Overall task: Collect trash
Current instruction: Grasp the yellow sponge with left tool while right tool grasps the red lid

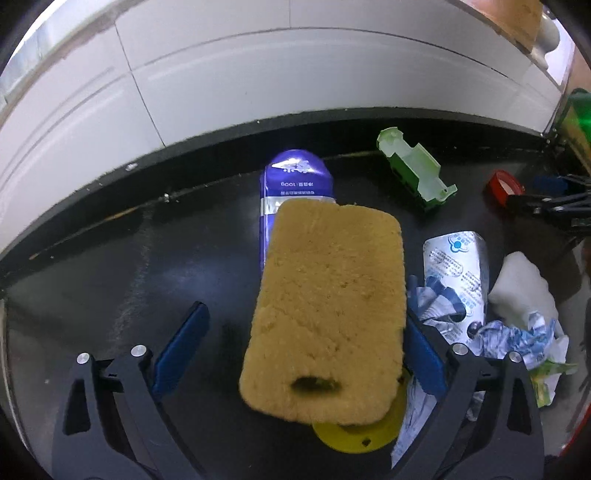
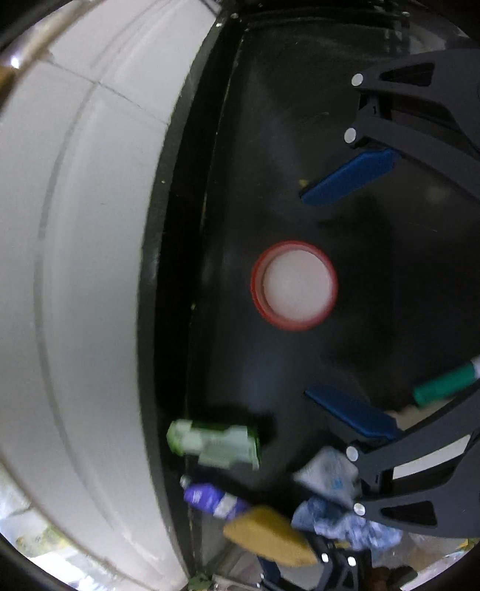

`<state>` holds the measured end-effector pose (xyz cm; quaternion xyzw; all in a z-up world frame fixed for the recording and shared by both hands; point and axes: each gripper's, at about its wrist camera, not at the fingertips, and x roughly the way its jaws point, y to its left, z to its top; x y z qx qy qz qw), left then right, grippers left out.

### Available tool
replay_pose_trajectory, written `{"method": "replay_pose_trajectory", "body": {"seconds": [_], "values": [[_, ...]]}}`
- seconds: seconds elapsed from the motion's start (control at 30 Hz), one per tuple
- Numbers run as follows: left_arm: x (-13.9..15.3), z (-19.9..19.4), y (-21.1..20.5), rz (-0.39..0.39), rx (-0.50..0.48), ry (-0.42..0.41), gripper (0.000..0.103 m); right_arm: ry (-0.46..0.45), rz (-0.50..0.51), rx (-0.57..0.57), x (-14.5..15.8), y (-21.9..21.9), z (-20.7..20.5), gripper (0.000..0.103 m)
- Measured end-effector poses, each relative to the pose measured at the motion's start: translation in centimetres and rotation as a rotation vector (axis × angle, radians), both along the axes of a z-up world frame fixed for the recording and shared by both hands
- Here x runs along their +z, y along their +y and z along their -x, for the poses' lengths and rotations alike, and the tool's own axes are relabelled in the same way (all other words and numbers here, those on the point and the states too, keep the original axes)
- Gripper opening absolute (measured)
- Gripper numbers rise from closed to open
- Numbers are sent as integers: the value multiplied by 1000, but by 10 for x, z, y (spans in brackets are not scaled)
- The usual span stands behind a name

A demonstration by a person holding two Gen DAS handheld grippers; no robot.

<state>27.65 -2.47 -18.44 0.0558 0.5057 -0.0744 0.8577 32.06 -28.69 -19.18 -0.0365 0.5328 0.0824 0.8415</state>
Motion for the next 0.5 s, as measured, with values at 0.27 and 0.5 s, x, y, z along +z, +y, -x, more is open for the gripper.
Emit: {"method": "replay_pose_trajectory", "body": {"seconds": [0.27, 0.5], "values": [[9, 2, -3, 51, 5, -10, 58, -32, 11, 22, -4, 2, -1, 49], [38, 16, 5, 61, 39, -51, 58, -71, -8, 17, 28, 9, 20, 49]]}}
